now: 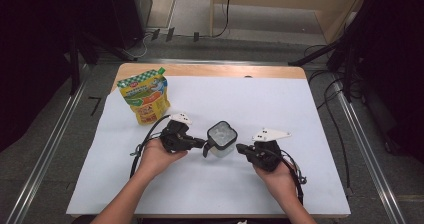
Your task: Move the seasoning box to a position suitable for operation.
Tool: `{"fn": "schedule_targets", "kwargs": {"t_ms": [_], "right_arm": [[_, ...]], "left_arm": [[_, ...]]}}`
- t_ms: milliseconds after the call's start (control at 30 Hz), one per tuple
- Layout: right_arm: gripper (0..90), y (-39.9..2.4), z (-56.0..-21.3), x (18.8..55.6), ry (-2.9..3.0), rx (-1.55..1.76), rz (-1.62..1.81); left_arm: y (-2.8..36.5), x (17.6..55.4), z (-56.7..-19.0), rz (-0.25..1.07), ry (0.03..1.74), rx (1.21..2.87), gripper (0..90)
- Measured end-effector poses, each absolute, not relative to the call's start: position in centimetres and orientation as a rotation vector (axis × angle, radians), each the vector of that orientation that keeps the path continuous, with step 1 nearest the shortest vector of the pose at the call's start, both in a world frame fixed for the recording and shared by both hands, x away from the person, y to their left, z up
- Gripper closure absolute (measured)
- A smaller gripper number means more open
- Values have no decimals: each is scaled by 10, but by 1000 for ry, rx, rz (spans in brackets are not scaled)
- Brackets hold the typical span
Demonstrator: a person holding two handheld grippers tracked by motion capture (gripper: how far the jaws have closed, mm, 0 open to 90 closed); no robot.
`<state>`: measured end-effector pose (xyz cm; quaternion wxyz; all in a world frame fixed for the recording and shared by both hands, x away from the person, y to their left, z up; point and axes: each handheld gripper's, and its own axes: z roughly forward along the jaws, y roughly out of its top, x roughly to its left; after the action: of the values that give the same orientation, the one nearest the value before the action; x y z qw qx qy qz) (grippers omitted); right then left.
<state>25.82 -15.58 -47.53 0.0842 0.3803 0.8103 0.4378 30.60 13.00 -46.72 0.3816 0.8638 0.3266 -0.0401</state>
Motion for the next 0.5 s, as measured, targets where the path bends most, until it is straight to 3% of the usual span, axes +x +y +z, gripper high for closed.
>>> {"fn": "schedule_targets", "kwargs": {"t_ms": [500], "right_arm": [[900, -145, -476, 260, 2445, 1123, 1289]], "left_arm": [[119, 299, -467, -97, 769, 2248, 900]]}}
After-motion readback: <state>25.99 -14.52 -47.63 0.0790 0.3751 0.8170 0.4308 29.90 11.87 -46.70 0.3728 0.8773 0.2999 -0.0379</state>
